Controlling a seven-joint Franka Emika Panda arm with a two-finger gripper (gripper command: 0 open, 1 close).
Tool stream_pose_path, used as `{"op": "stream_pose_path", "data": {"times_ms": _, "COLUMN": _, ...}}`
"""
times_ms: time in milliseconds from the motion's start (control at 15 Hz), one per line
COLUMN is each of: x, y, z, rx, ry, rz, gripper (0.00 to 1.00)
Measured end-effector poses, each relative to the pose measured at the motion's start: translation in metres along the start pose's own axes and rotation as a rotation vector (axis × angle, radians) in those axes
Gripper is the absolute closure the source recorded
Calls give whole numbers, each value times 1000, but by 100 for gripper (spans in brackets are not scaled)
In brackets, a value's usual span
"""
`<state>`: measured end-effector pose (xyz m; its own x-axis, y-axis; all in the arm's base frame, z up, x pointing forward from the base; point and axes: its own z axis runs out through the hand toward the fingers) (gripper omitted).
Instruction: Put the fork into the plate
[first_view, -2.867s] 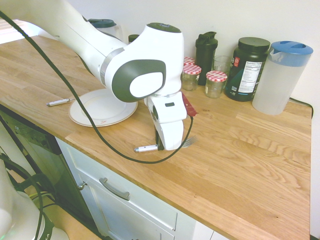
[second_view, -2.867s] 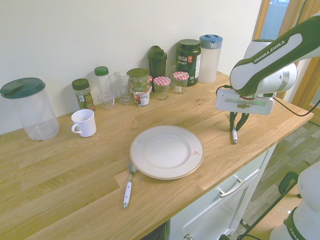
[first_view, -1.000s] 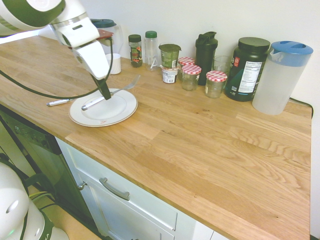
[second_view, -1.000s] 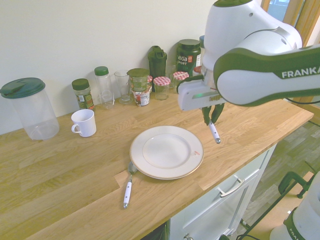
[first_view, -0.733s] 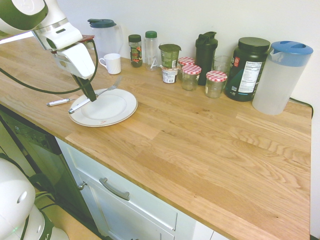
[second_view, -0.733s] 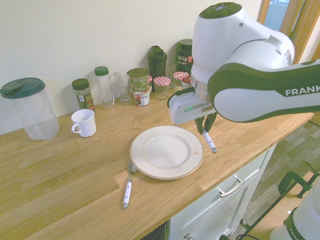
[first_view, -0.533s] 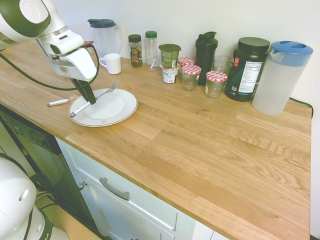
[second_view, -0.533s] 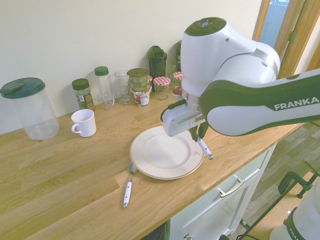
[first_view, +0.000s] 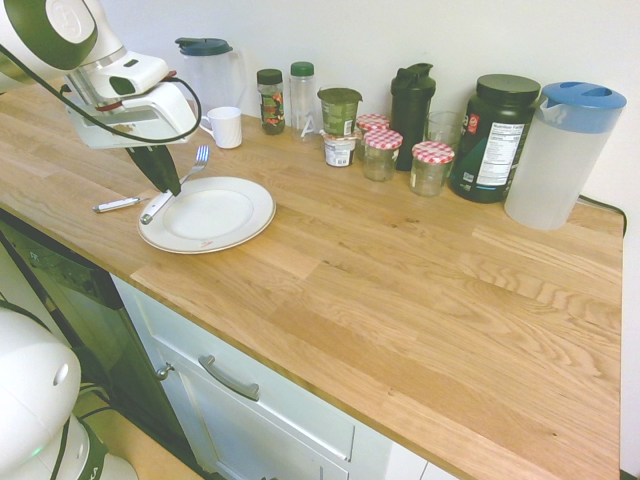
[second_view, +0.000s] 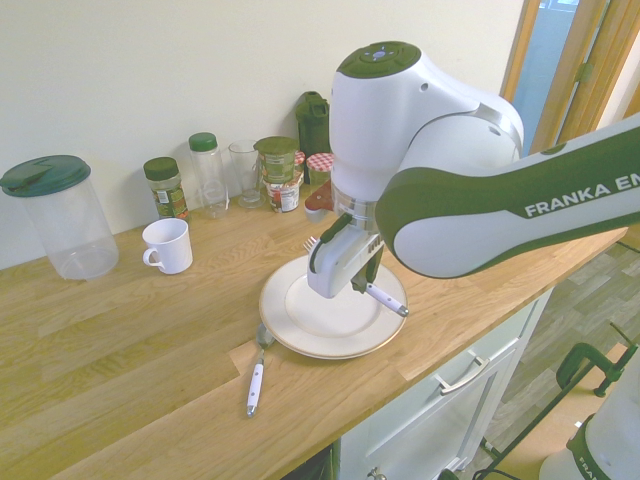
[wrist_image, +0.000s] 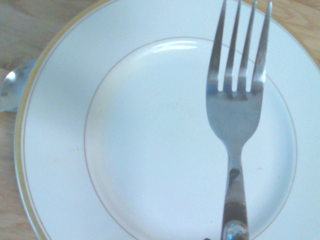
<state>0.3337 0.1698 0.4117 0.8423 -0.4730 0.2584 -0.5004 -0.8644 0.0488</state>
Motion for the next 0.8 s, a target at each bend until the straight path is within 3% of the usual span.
{"op": "stream_pose_path", "data": {"times_ms": 267, "x": 30, "y": 3, "z": -2, "rx": 39, "ry": -89, "rz": -149, "gripper": 100}}
{"op": "stream_pose_path", "data": {"times_ms": 800, "x": 74, "y": -24, "z": 25, "rx": 2, "ry": -226, "rz": -206, "gripper": 100}}
